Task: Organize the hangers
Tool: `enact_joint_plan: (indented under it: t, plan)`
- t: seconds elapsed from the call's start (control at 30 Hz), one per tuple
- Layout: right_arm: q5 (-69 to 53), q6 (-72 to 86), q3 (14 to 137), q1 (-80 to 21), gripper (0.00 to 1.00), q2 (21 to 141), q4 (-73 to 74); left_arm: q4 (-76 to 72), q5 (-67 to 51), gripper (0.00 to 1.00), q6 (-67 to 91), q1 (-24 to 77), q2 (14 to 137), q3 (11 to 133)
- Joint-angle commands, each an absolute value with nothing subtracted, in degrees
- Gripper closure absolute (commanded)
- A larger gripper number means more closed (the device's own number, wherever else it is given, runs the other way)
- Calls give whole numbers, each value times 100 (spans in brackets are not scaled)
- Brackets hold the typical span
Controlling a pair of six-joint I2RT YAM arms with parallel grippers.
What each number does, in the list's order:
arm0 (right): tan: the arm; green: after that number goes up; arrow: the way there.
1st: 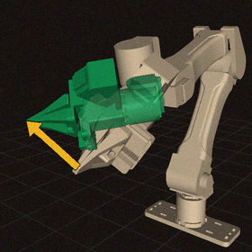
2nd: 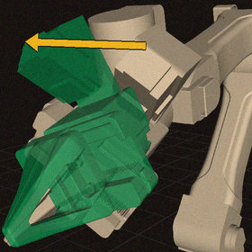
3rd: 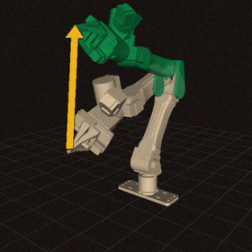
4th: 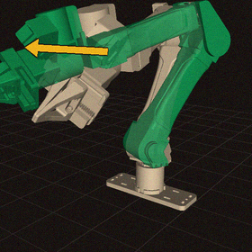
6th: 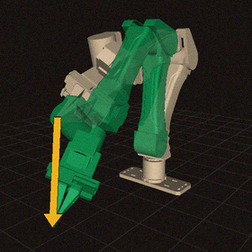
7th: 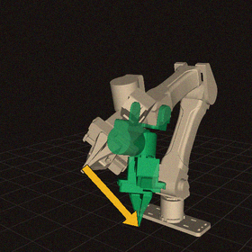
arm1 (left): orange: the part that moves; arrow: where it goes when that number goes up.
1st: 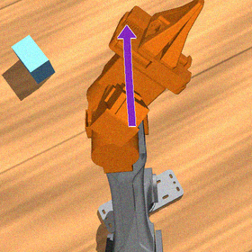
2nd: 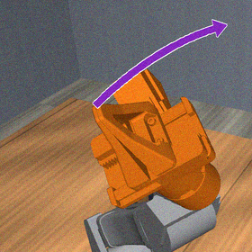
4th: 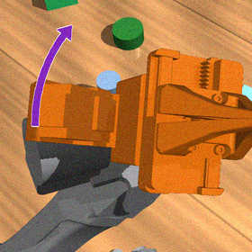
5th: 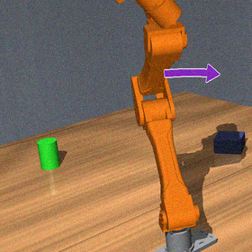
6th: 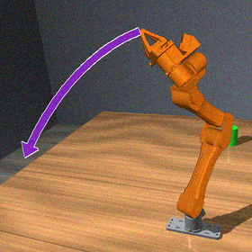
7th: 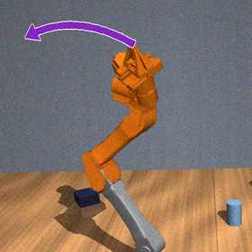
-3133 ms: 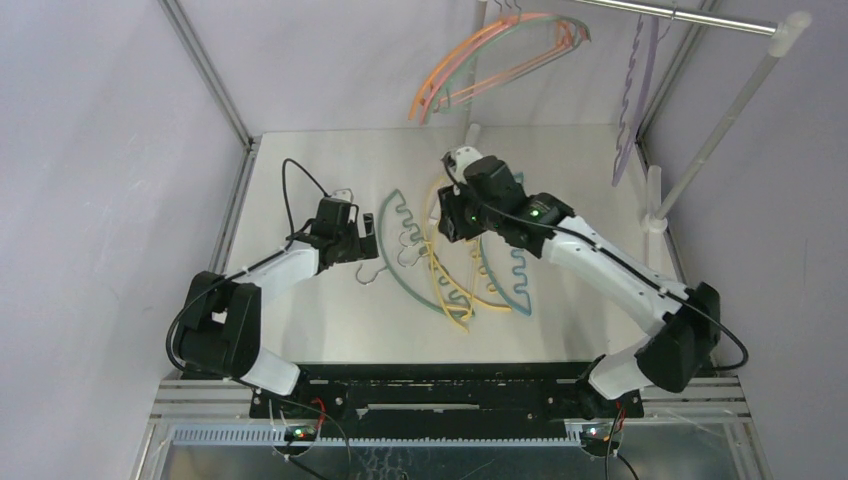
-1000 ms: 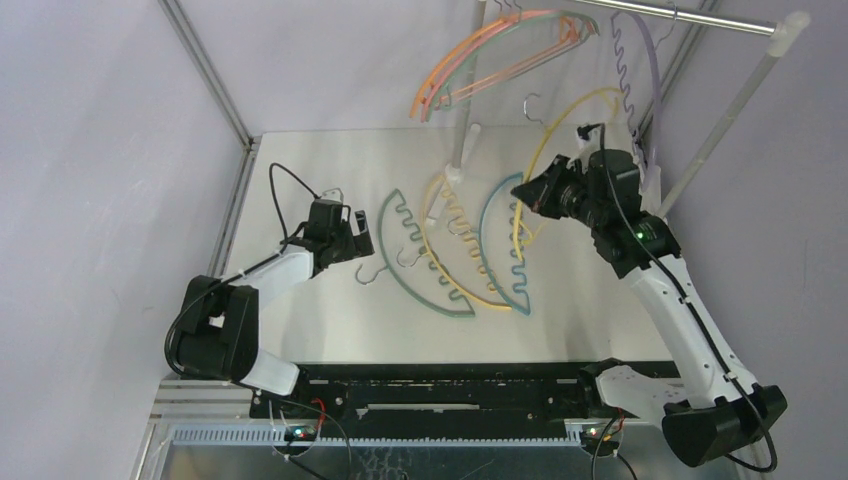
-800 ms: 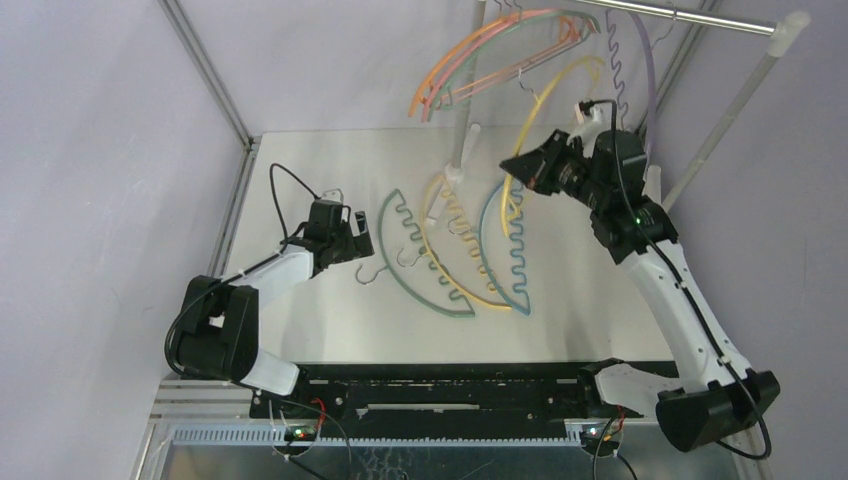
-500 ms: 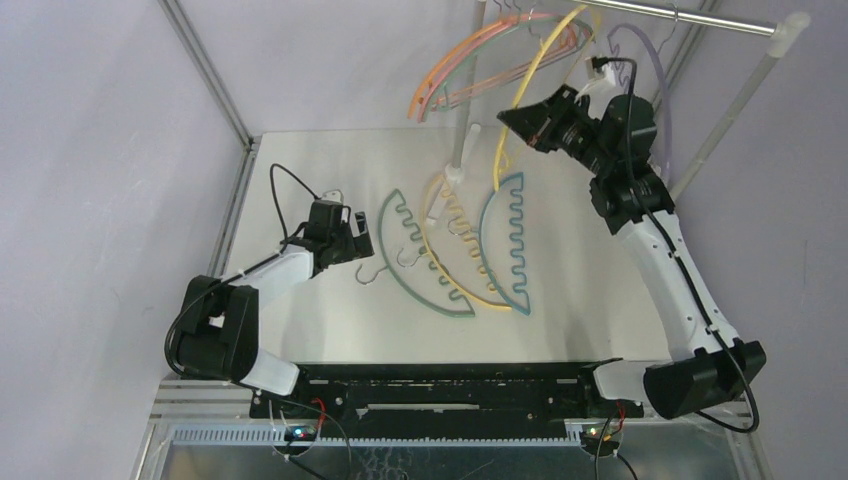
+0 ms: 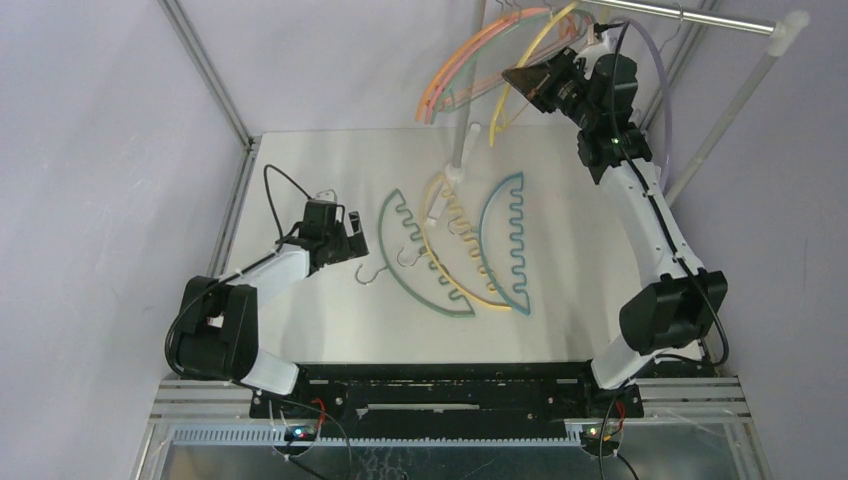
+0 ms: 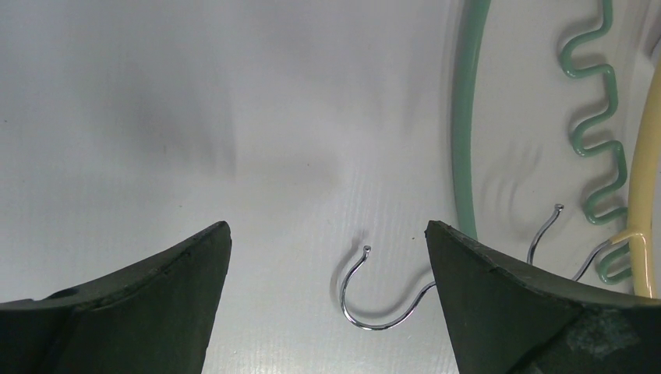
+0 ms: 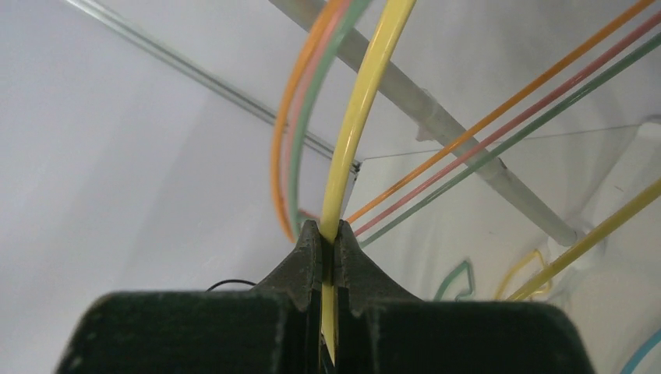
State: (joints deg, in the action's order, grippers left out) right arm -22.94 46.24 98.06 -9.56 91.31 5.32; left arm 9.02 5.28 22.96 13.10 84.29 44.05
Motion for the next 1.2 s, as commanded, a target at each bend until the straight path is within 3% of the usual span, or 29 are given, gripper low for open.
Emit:
enact_joint_plan:
  t: [0.0, 0.37, 0.6, 0.73, 0.8, 0.87, 0.93, 0.97, 1.17]
  plan:
    - [-2091, 4819, 10253, -886, 100, 9270, -15, 853, 465, 1, 2193, 1236, 8282, 4597]
    - [-2646, 4758, 11058, -1165, 100, 10349, 862, 835, 442, 1, 2206, 1158, 8464, 4673]
    - [-2382, 4594, 10234, -1218, 93, 9953, 909, 809, 393, 1, 2224, 1145, 8636, 4790]
    - [-2064, 4406, 10086, -1187, 71, 9737, 1284, 791, 350, 1, 2241, 1143, 8698, 4863]
    - [-1827, 4214, 10039, -1205, 48, 9580, 1448, 787, 335, 1, 2249, 1151, 8722, 4890]
    - [-1633, 4062, 9902, -1213, 34, 9361, 1486, 782, 325, 1, 2258, 1151, 8729, 4903]
    - [-1318, 3949, 9621, -1225, 5, 9038, 1437, 782, 324, 1, 2267, 1151, 8727, 4887]
    - [-1152, 3905, 9441, -1234, 1, 8839, 1357, 782, 321, 1, 2265, 1149, 8728, 4880]
    - [-856, 3538, 8597, -1231, 0, 7738, 1454, 764, 318, 1, 2285, 1151, 8757, 4825]
